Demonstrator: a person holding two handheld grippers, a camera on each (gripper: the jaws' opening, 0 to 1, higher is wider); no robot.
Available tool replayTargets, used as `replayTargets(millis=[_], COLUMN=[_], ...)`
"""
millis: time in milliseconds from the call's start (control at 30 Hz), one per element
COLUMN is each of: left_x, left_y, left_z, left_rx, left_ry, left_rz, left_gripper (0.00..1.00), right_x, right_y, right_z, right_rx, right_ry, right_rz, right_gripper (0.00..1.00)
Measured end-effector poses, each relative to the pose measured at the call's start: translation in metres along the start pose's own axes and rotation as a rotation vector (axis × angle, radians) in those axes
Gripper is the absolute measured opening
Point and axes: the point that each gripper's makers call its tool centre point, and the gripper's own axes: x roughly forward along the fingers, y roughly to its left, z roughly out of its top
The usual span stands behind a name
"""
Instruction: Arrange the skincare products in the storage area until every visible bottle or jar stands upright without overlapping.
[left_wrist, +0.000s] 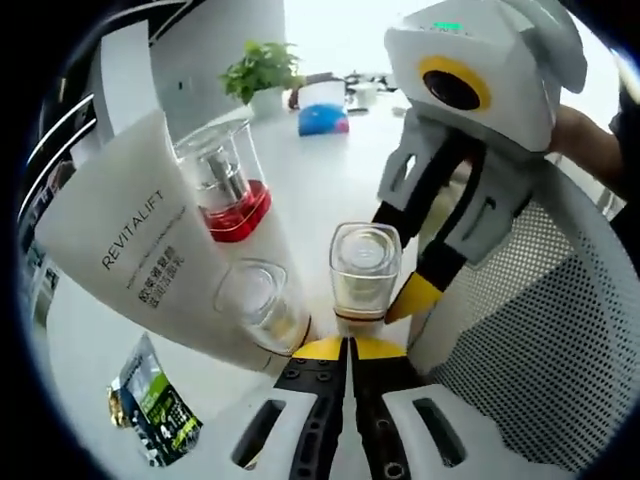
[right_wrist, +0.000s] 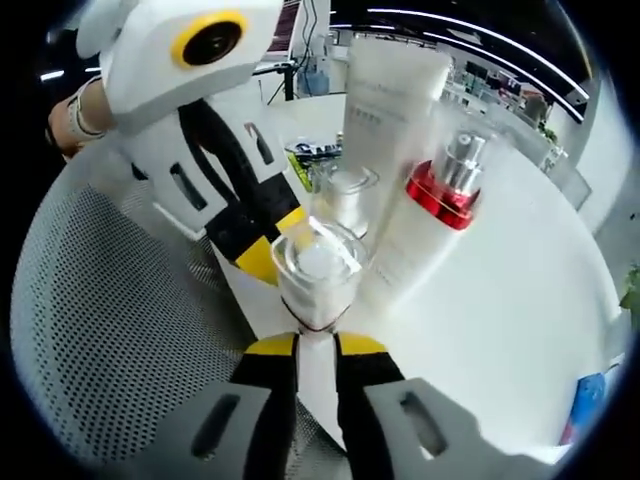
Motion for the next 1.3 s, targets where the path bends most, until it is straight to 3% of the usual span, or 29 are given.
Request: replayTargets(millis=[233,467,967,1167,1300], left_x=[-0.005,-0.006,0.001,0.000,-0.005], left_y=[-0.006,-0.014,-0.017,-0.019,-0.018], left_z=[-0.012,-0.002,0.002,0.000,-0.012], left_rx=[0.023,0.018,0.056,0.062,0.062], left_ry=[0.049,0.006,-0.008,-0.001,0.036], left_rz=[-0.016,-0.038,-0.063,-0.068,-0.068], left_gripper=[0.00,0.00,0.11,0.13,0.13], right_x=[0.000,0.003,0.008,0.009,0.011], right_y=[-0.002,-0.002,-0.011,-0.012,-0.013], right_z=[-0.002,-0.001,0.002,0.002,0.002], right_rx=[0.029,0.045,0.119,0.153,0.170], right_ry=[0.004,0.004,-0.013,-0.018,-0.017], right_rz=[-0.010,-0.009,-0.020,-0.022,-0.026], right_gripper=[0.15,0.15,0.14,0.14,0.14])
